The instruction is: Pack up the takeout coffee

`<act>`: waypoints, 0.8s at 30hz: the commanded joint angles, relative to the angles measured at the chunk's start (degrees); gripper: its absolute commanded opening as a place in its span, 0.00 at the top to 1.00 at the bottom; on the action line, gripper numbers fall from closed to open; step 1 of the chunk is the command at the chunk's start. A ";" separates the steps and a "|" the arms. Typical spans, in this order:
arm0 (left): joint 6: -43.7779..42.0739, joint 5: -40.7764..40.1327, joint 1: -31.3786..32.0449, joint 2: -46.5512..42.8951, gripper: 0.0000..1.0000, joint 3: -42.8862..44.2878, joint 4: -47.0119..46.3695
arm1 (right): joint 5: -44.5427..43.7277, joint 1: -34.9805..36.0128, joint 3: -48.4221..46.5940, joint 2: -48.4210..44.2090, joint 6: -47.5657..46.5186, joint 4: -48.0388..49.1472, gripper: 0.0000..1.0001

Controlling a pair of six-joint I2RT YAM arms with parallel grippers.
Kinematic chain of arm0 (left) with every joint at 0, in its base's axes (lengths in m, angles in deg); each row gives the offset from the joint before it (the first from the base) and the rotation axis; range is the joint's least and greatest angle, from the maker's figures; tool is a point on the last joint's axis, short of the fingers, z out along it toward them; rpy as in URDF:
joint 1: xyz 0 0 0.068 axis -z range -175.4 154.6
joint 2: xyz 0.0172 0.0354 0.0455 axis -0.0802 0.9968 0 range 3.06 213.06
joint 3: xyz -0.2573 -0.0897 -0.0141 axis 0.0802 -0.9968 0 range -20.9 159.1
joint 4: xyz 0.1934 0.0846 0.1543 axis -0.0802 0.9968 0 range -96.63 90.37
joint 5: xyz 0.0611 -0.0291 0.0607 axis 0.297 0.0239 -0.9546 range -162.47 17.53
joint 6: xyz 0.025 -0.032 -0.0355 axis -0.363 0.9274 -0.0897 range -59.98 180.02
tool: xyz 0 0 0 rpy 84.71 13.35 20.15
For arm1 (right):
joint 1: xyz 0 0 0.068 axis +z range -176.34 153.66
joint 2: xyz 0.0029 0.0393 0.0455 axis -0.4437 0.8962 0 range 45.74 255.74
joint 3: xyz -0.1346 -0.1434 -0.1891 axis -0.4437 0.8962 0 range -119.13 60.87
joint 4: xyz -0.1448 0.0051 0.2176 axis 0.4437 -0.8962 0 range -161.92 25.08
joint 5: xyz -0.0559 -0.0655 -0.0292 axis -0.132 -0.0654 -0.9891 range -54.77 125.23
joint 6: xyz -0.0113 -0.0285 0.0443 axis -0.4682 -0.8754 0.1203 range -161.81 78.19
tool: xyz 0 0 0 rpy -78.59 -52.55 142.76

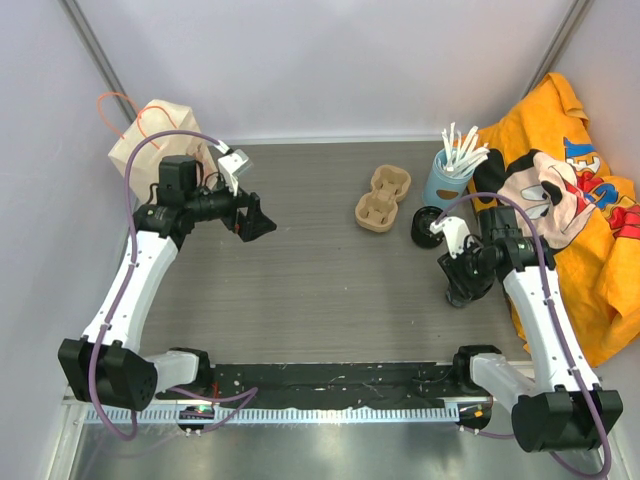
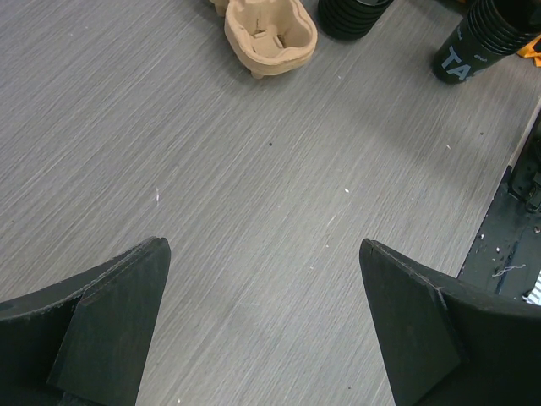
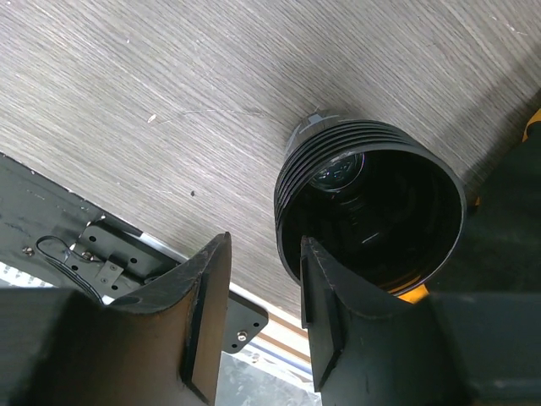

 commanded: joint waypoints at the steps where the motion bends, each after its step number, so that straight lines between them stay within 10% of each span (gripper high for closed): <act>1: -0.12 1.50 0.26 0.03 0.00 0.64 -0.49 | 0.22 -0.29 -0.09 0.88 -1.46 1.71 0.57; 24: -0.03 1.50 0.17 0.47 0.00 0.91 -0.49 | 2.86 -4.42 0.61 3.43 -3.65 2.42 0.70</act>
